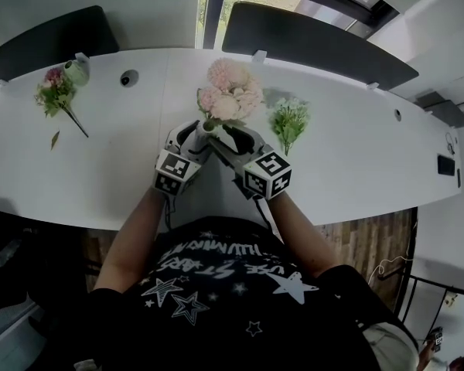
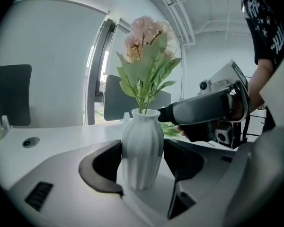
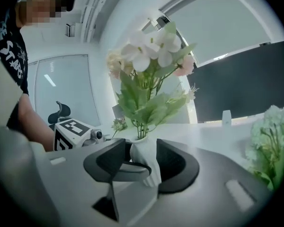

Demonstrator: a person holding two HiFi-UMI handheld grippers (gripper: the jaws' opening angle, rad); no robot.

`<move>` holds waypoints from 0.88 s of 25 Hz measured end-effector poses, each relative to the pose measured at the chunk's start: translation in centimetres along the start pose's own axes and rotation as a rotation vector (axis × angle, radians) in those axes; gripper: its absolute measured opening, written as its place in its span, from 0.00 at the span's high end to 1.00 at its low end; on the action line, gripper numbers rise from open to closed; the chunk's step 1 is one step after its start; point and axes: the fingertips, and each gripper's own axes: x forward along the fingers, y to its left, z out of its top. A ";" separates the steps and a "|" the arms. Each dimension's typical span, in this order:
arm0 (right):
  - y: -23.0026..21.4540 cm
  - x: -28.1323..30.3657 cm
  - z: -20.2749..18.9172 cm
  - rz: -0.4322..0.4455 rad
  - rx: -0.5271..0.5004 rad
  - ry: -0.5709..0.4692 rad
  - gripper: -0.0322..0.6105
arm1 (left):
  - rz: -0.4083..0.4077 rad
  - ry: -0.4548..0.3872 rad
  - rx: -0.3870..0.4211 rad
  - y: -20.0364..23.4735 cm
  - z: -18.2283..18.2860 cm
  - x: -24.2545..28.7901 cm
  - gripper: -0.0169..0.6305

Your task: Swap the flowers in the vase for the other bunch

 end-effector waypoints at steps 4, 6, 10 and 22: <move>0.0 -0.6 -0.3 -0.011 -0.006 -0.005 0.68 | 0.028 -0.002 0.049 0.1 0.1 -0.2 0.54; 0.1 -0.8 -0.3 -0.010 -0.013 -0.006 0.68 | 0.032 0.001 0.050 0.1 0.1 -0.5 0.54; 0.5 -1.5 -0.3 -0.005 -0.007 -0.010 0.68 | 0.058 0.043 0.043 0.4 -0.5 -1.6 0.54; -0.6 -6.7 0.3 -0.032 0.020 -0.080 0.76 | 0.179 -0.008 -0.072 -2.9 0.0 -5.0 0.61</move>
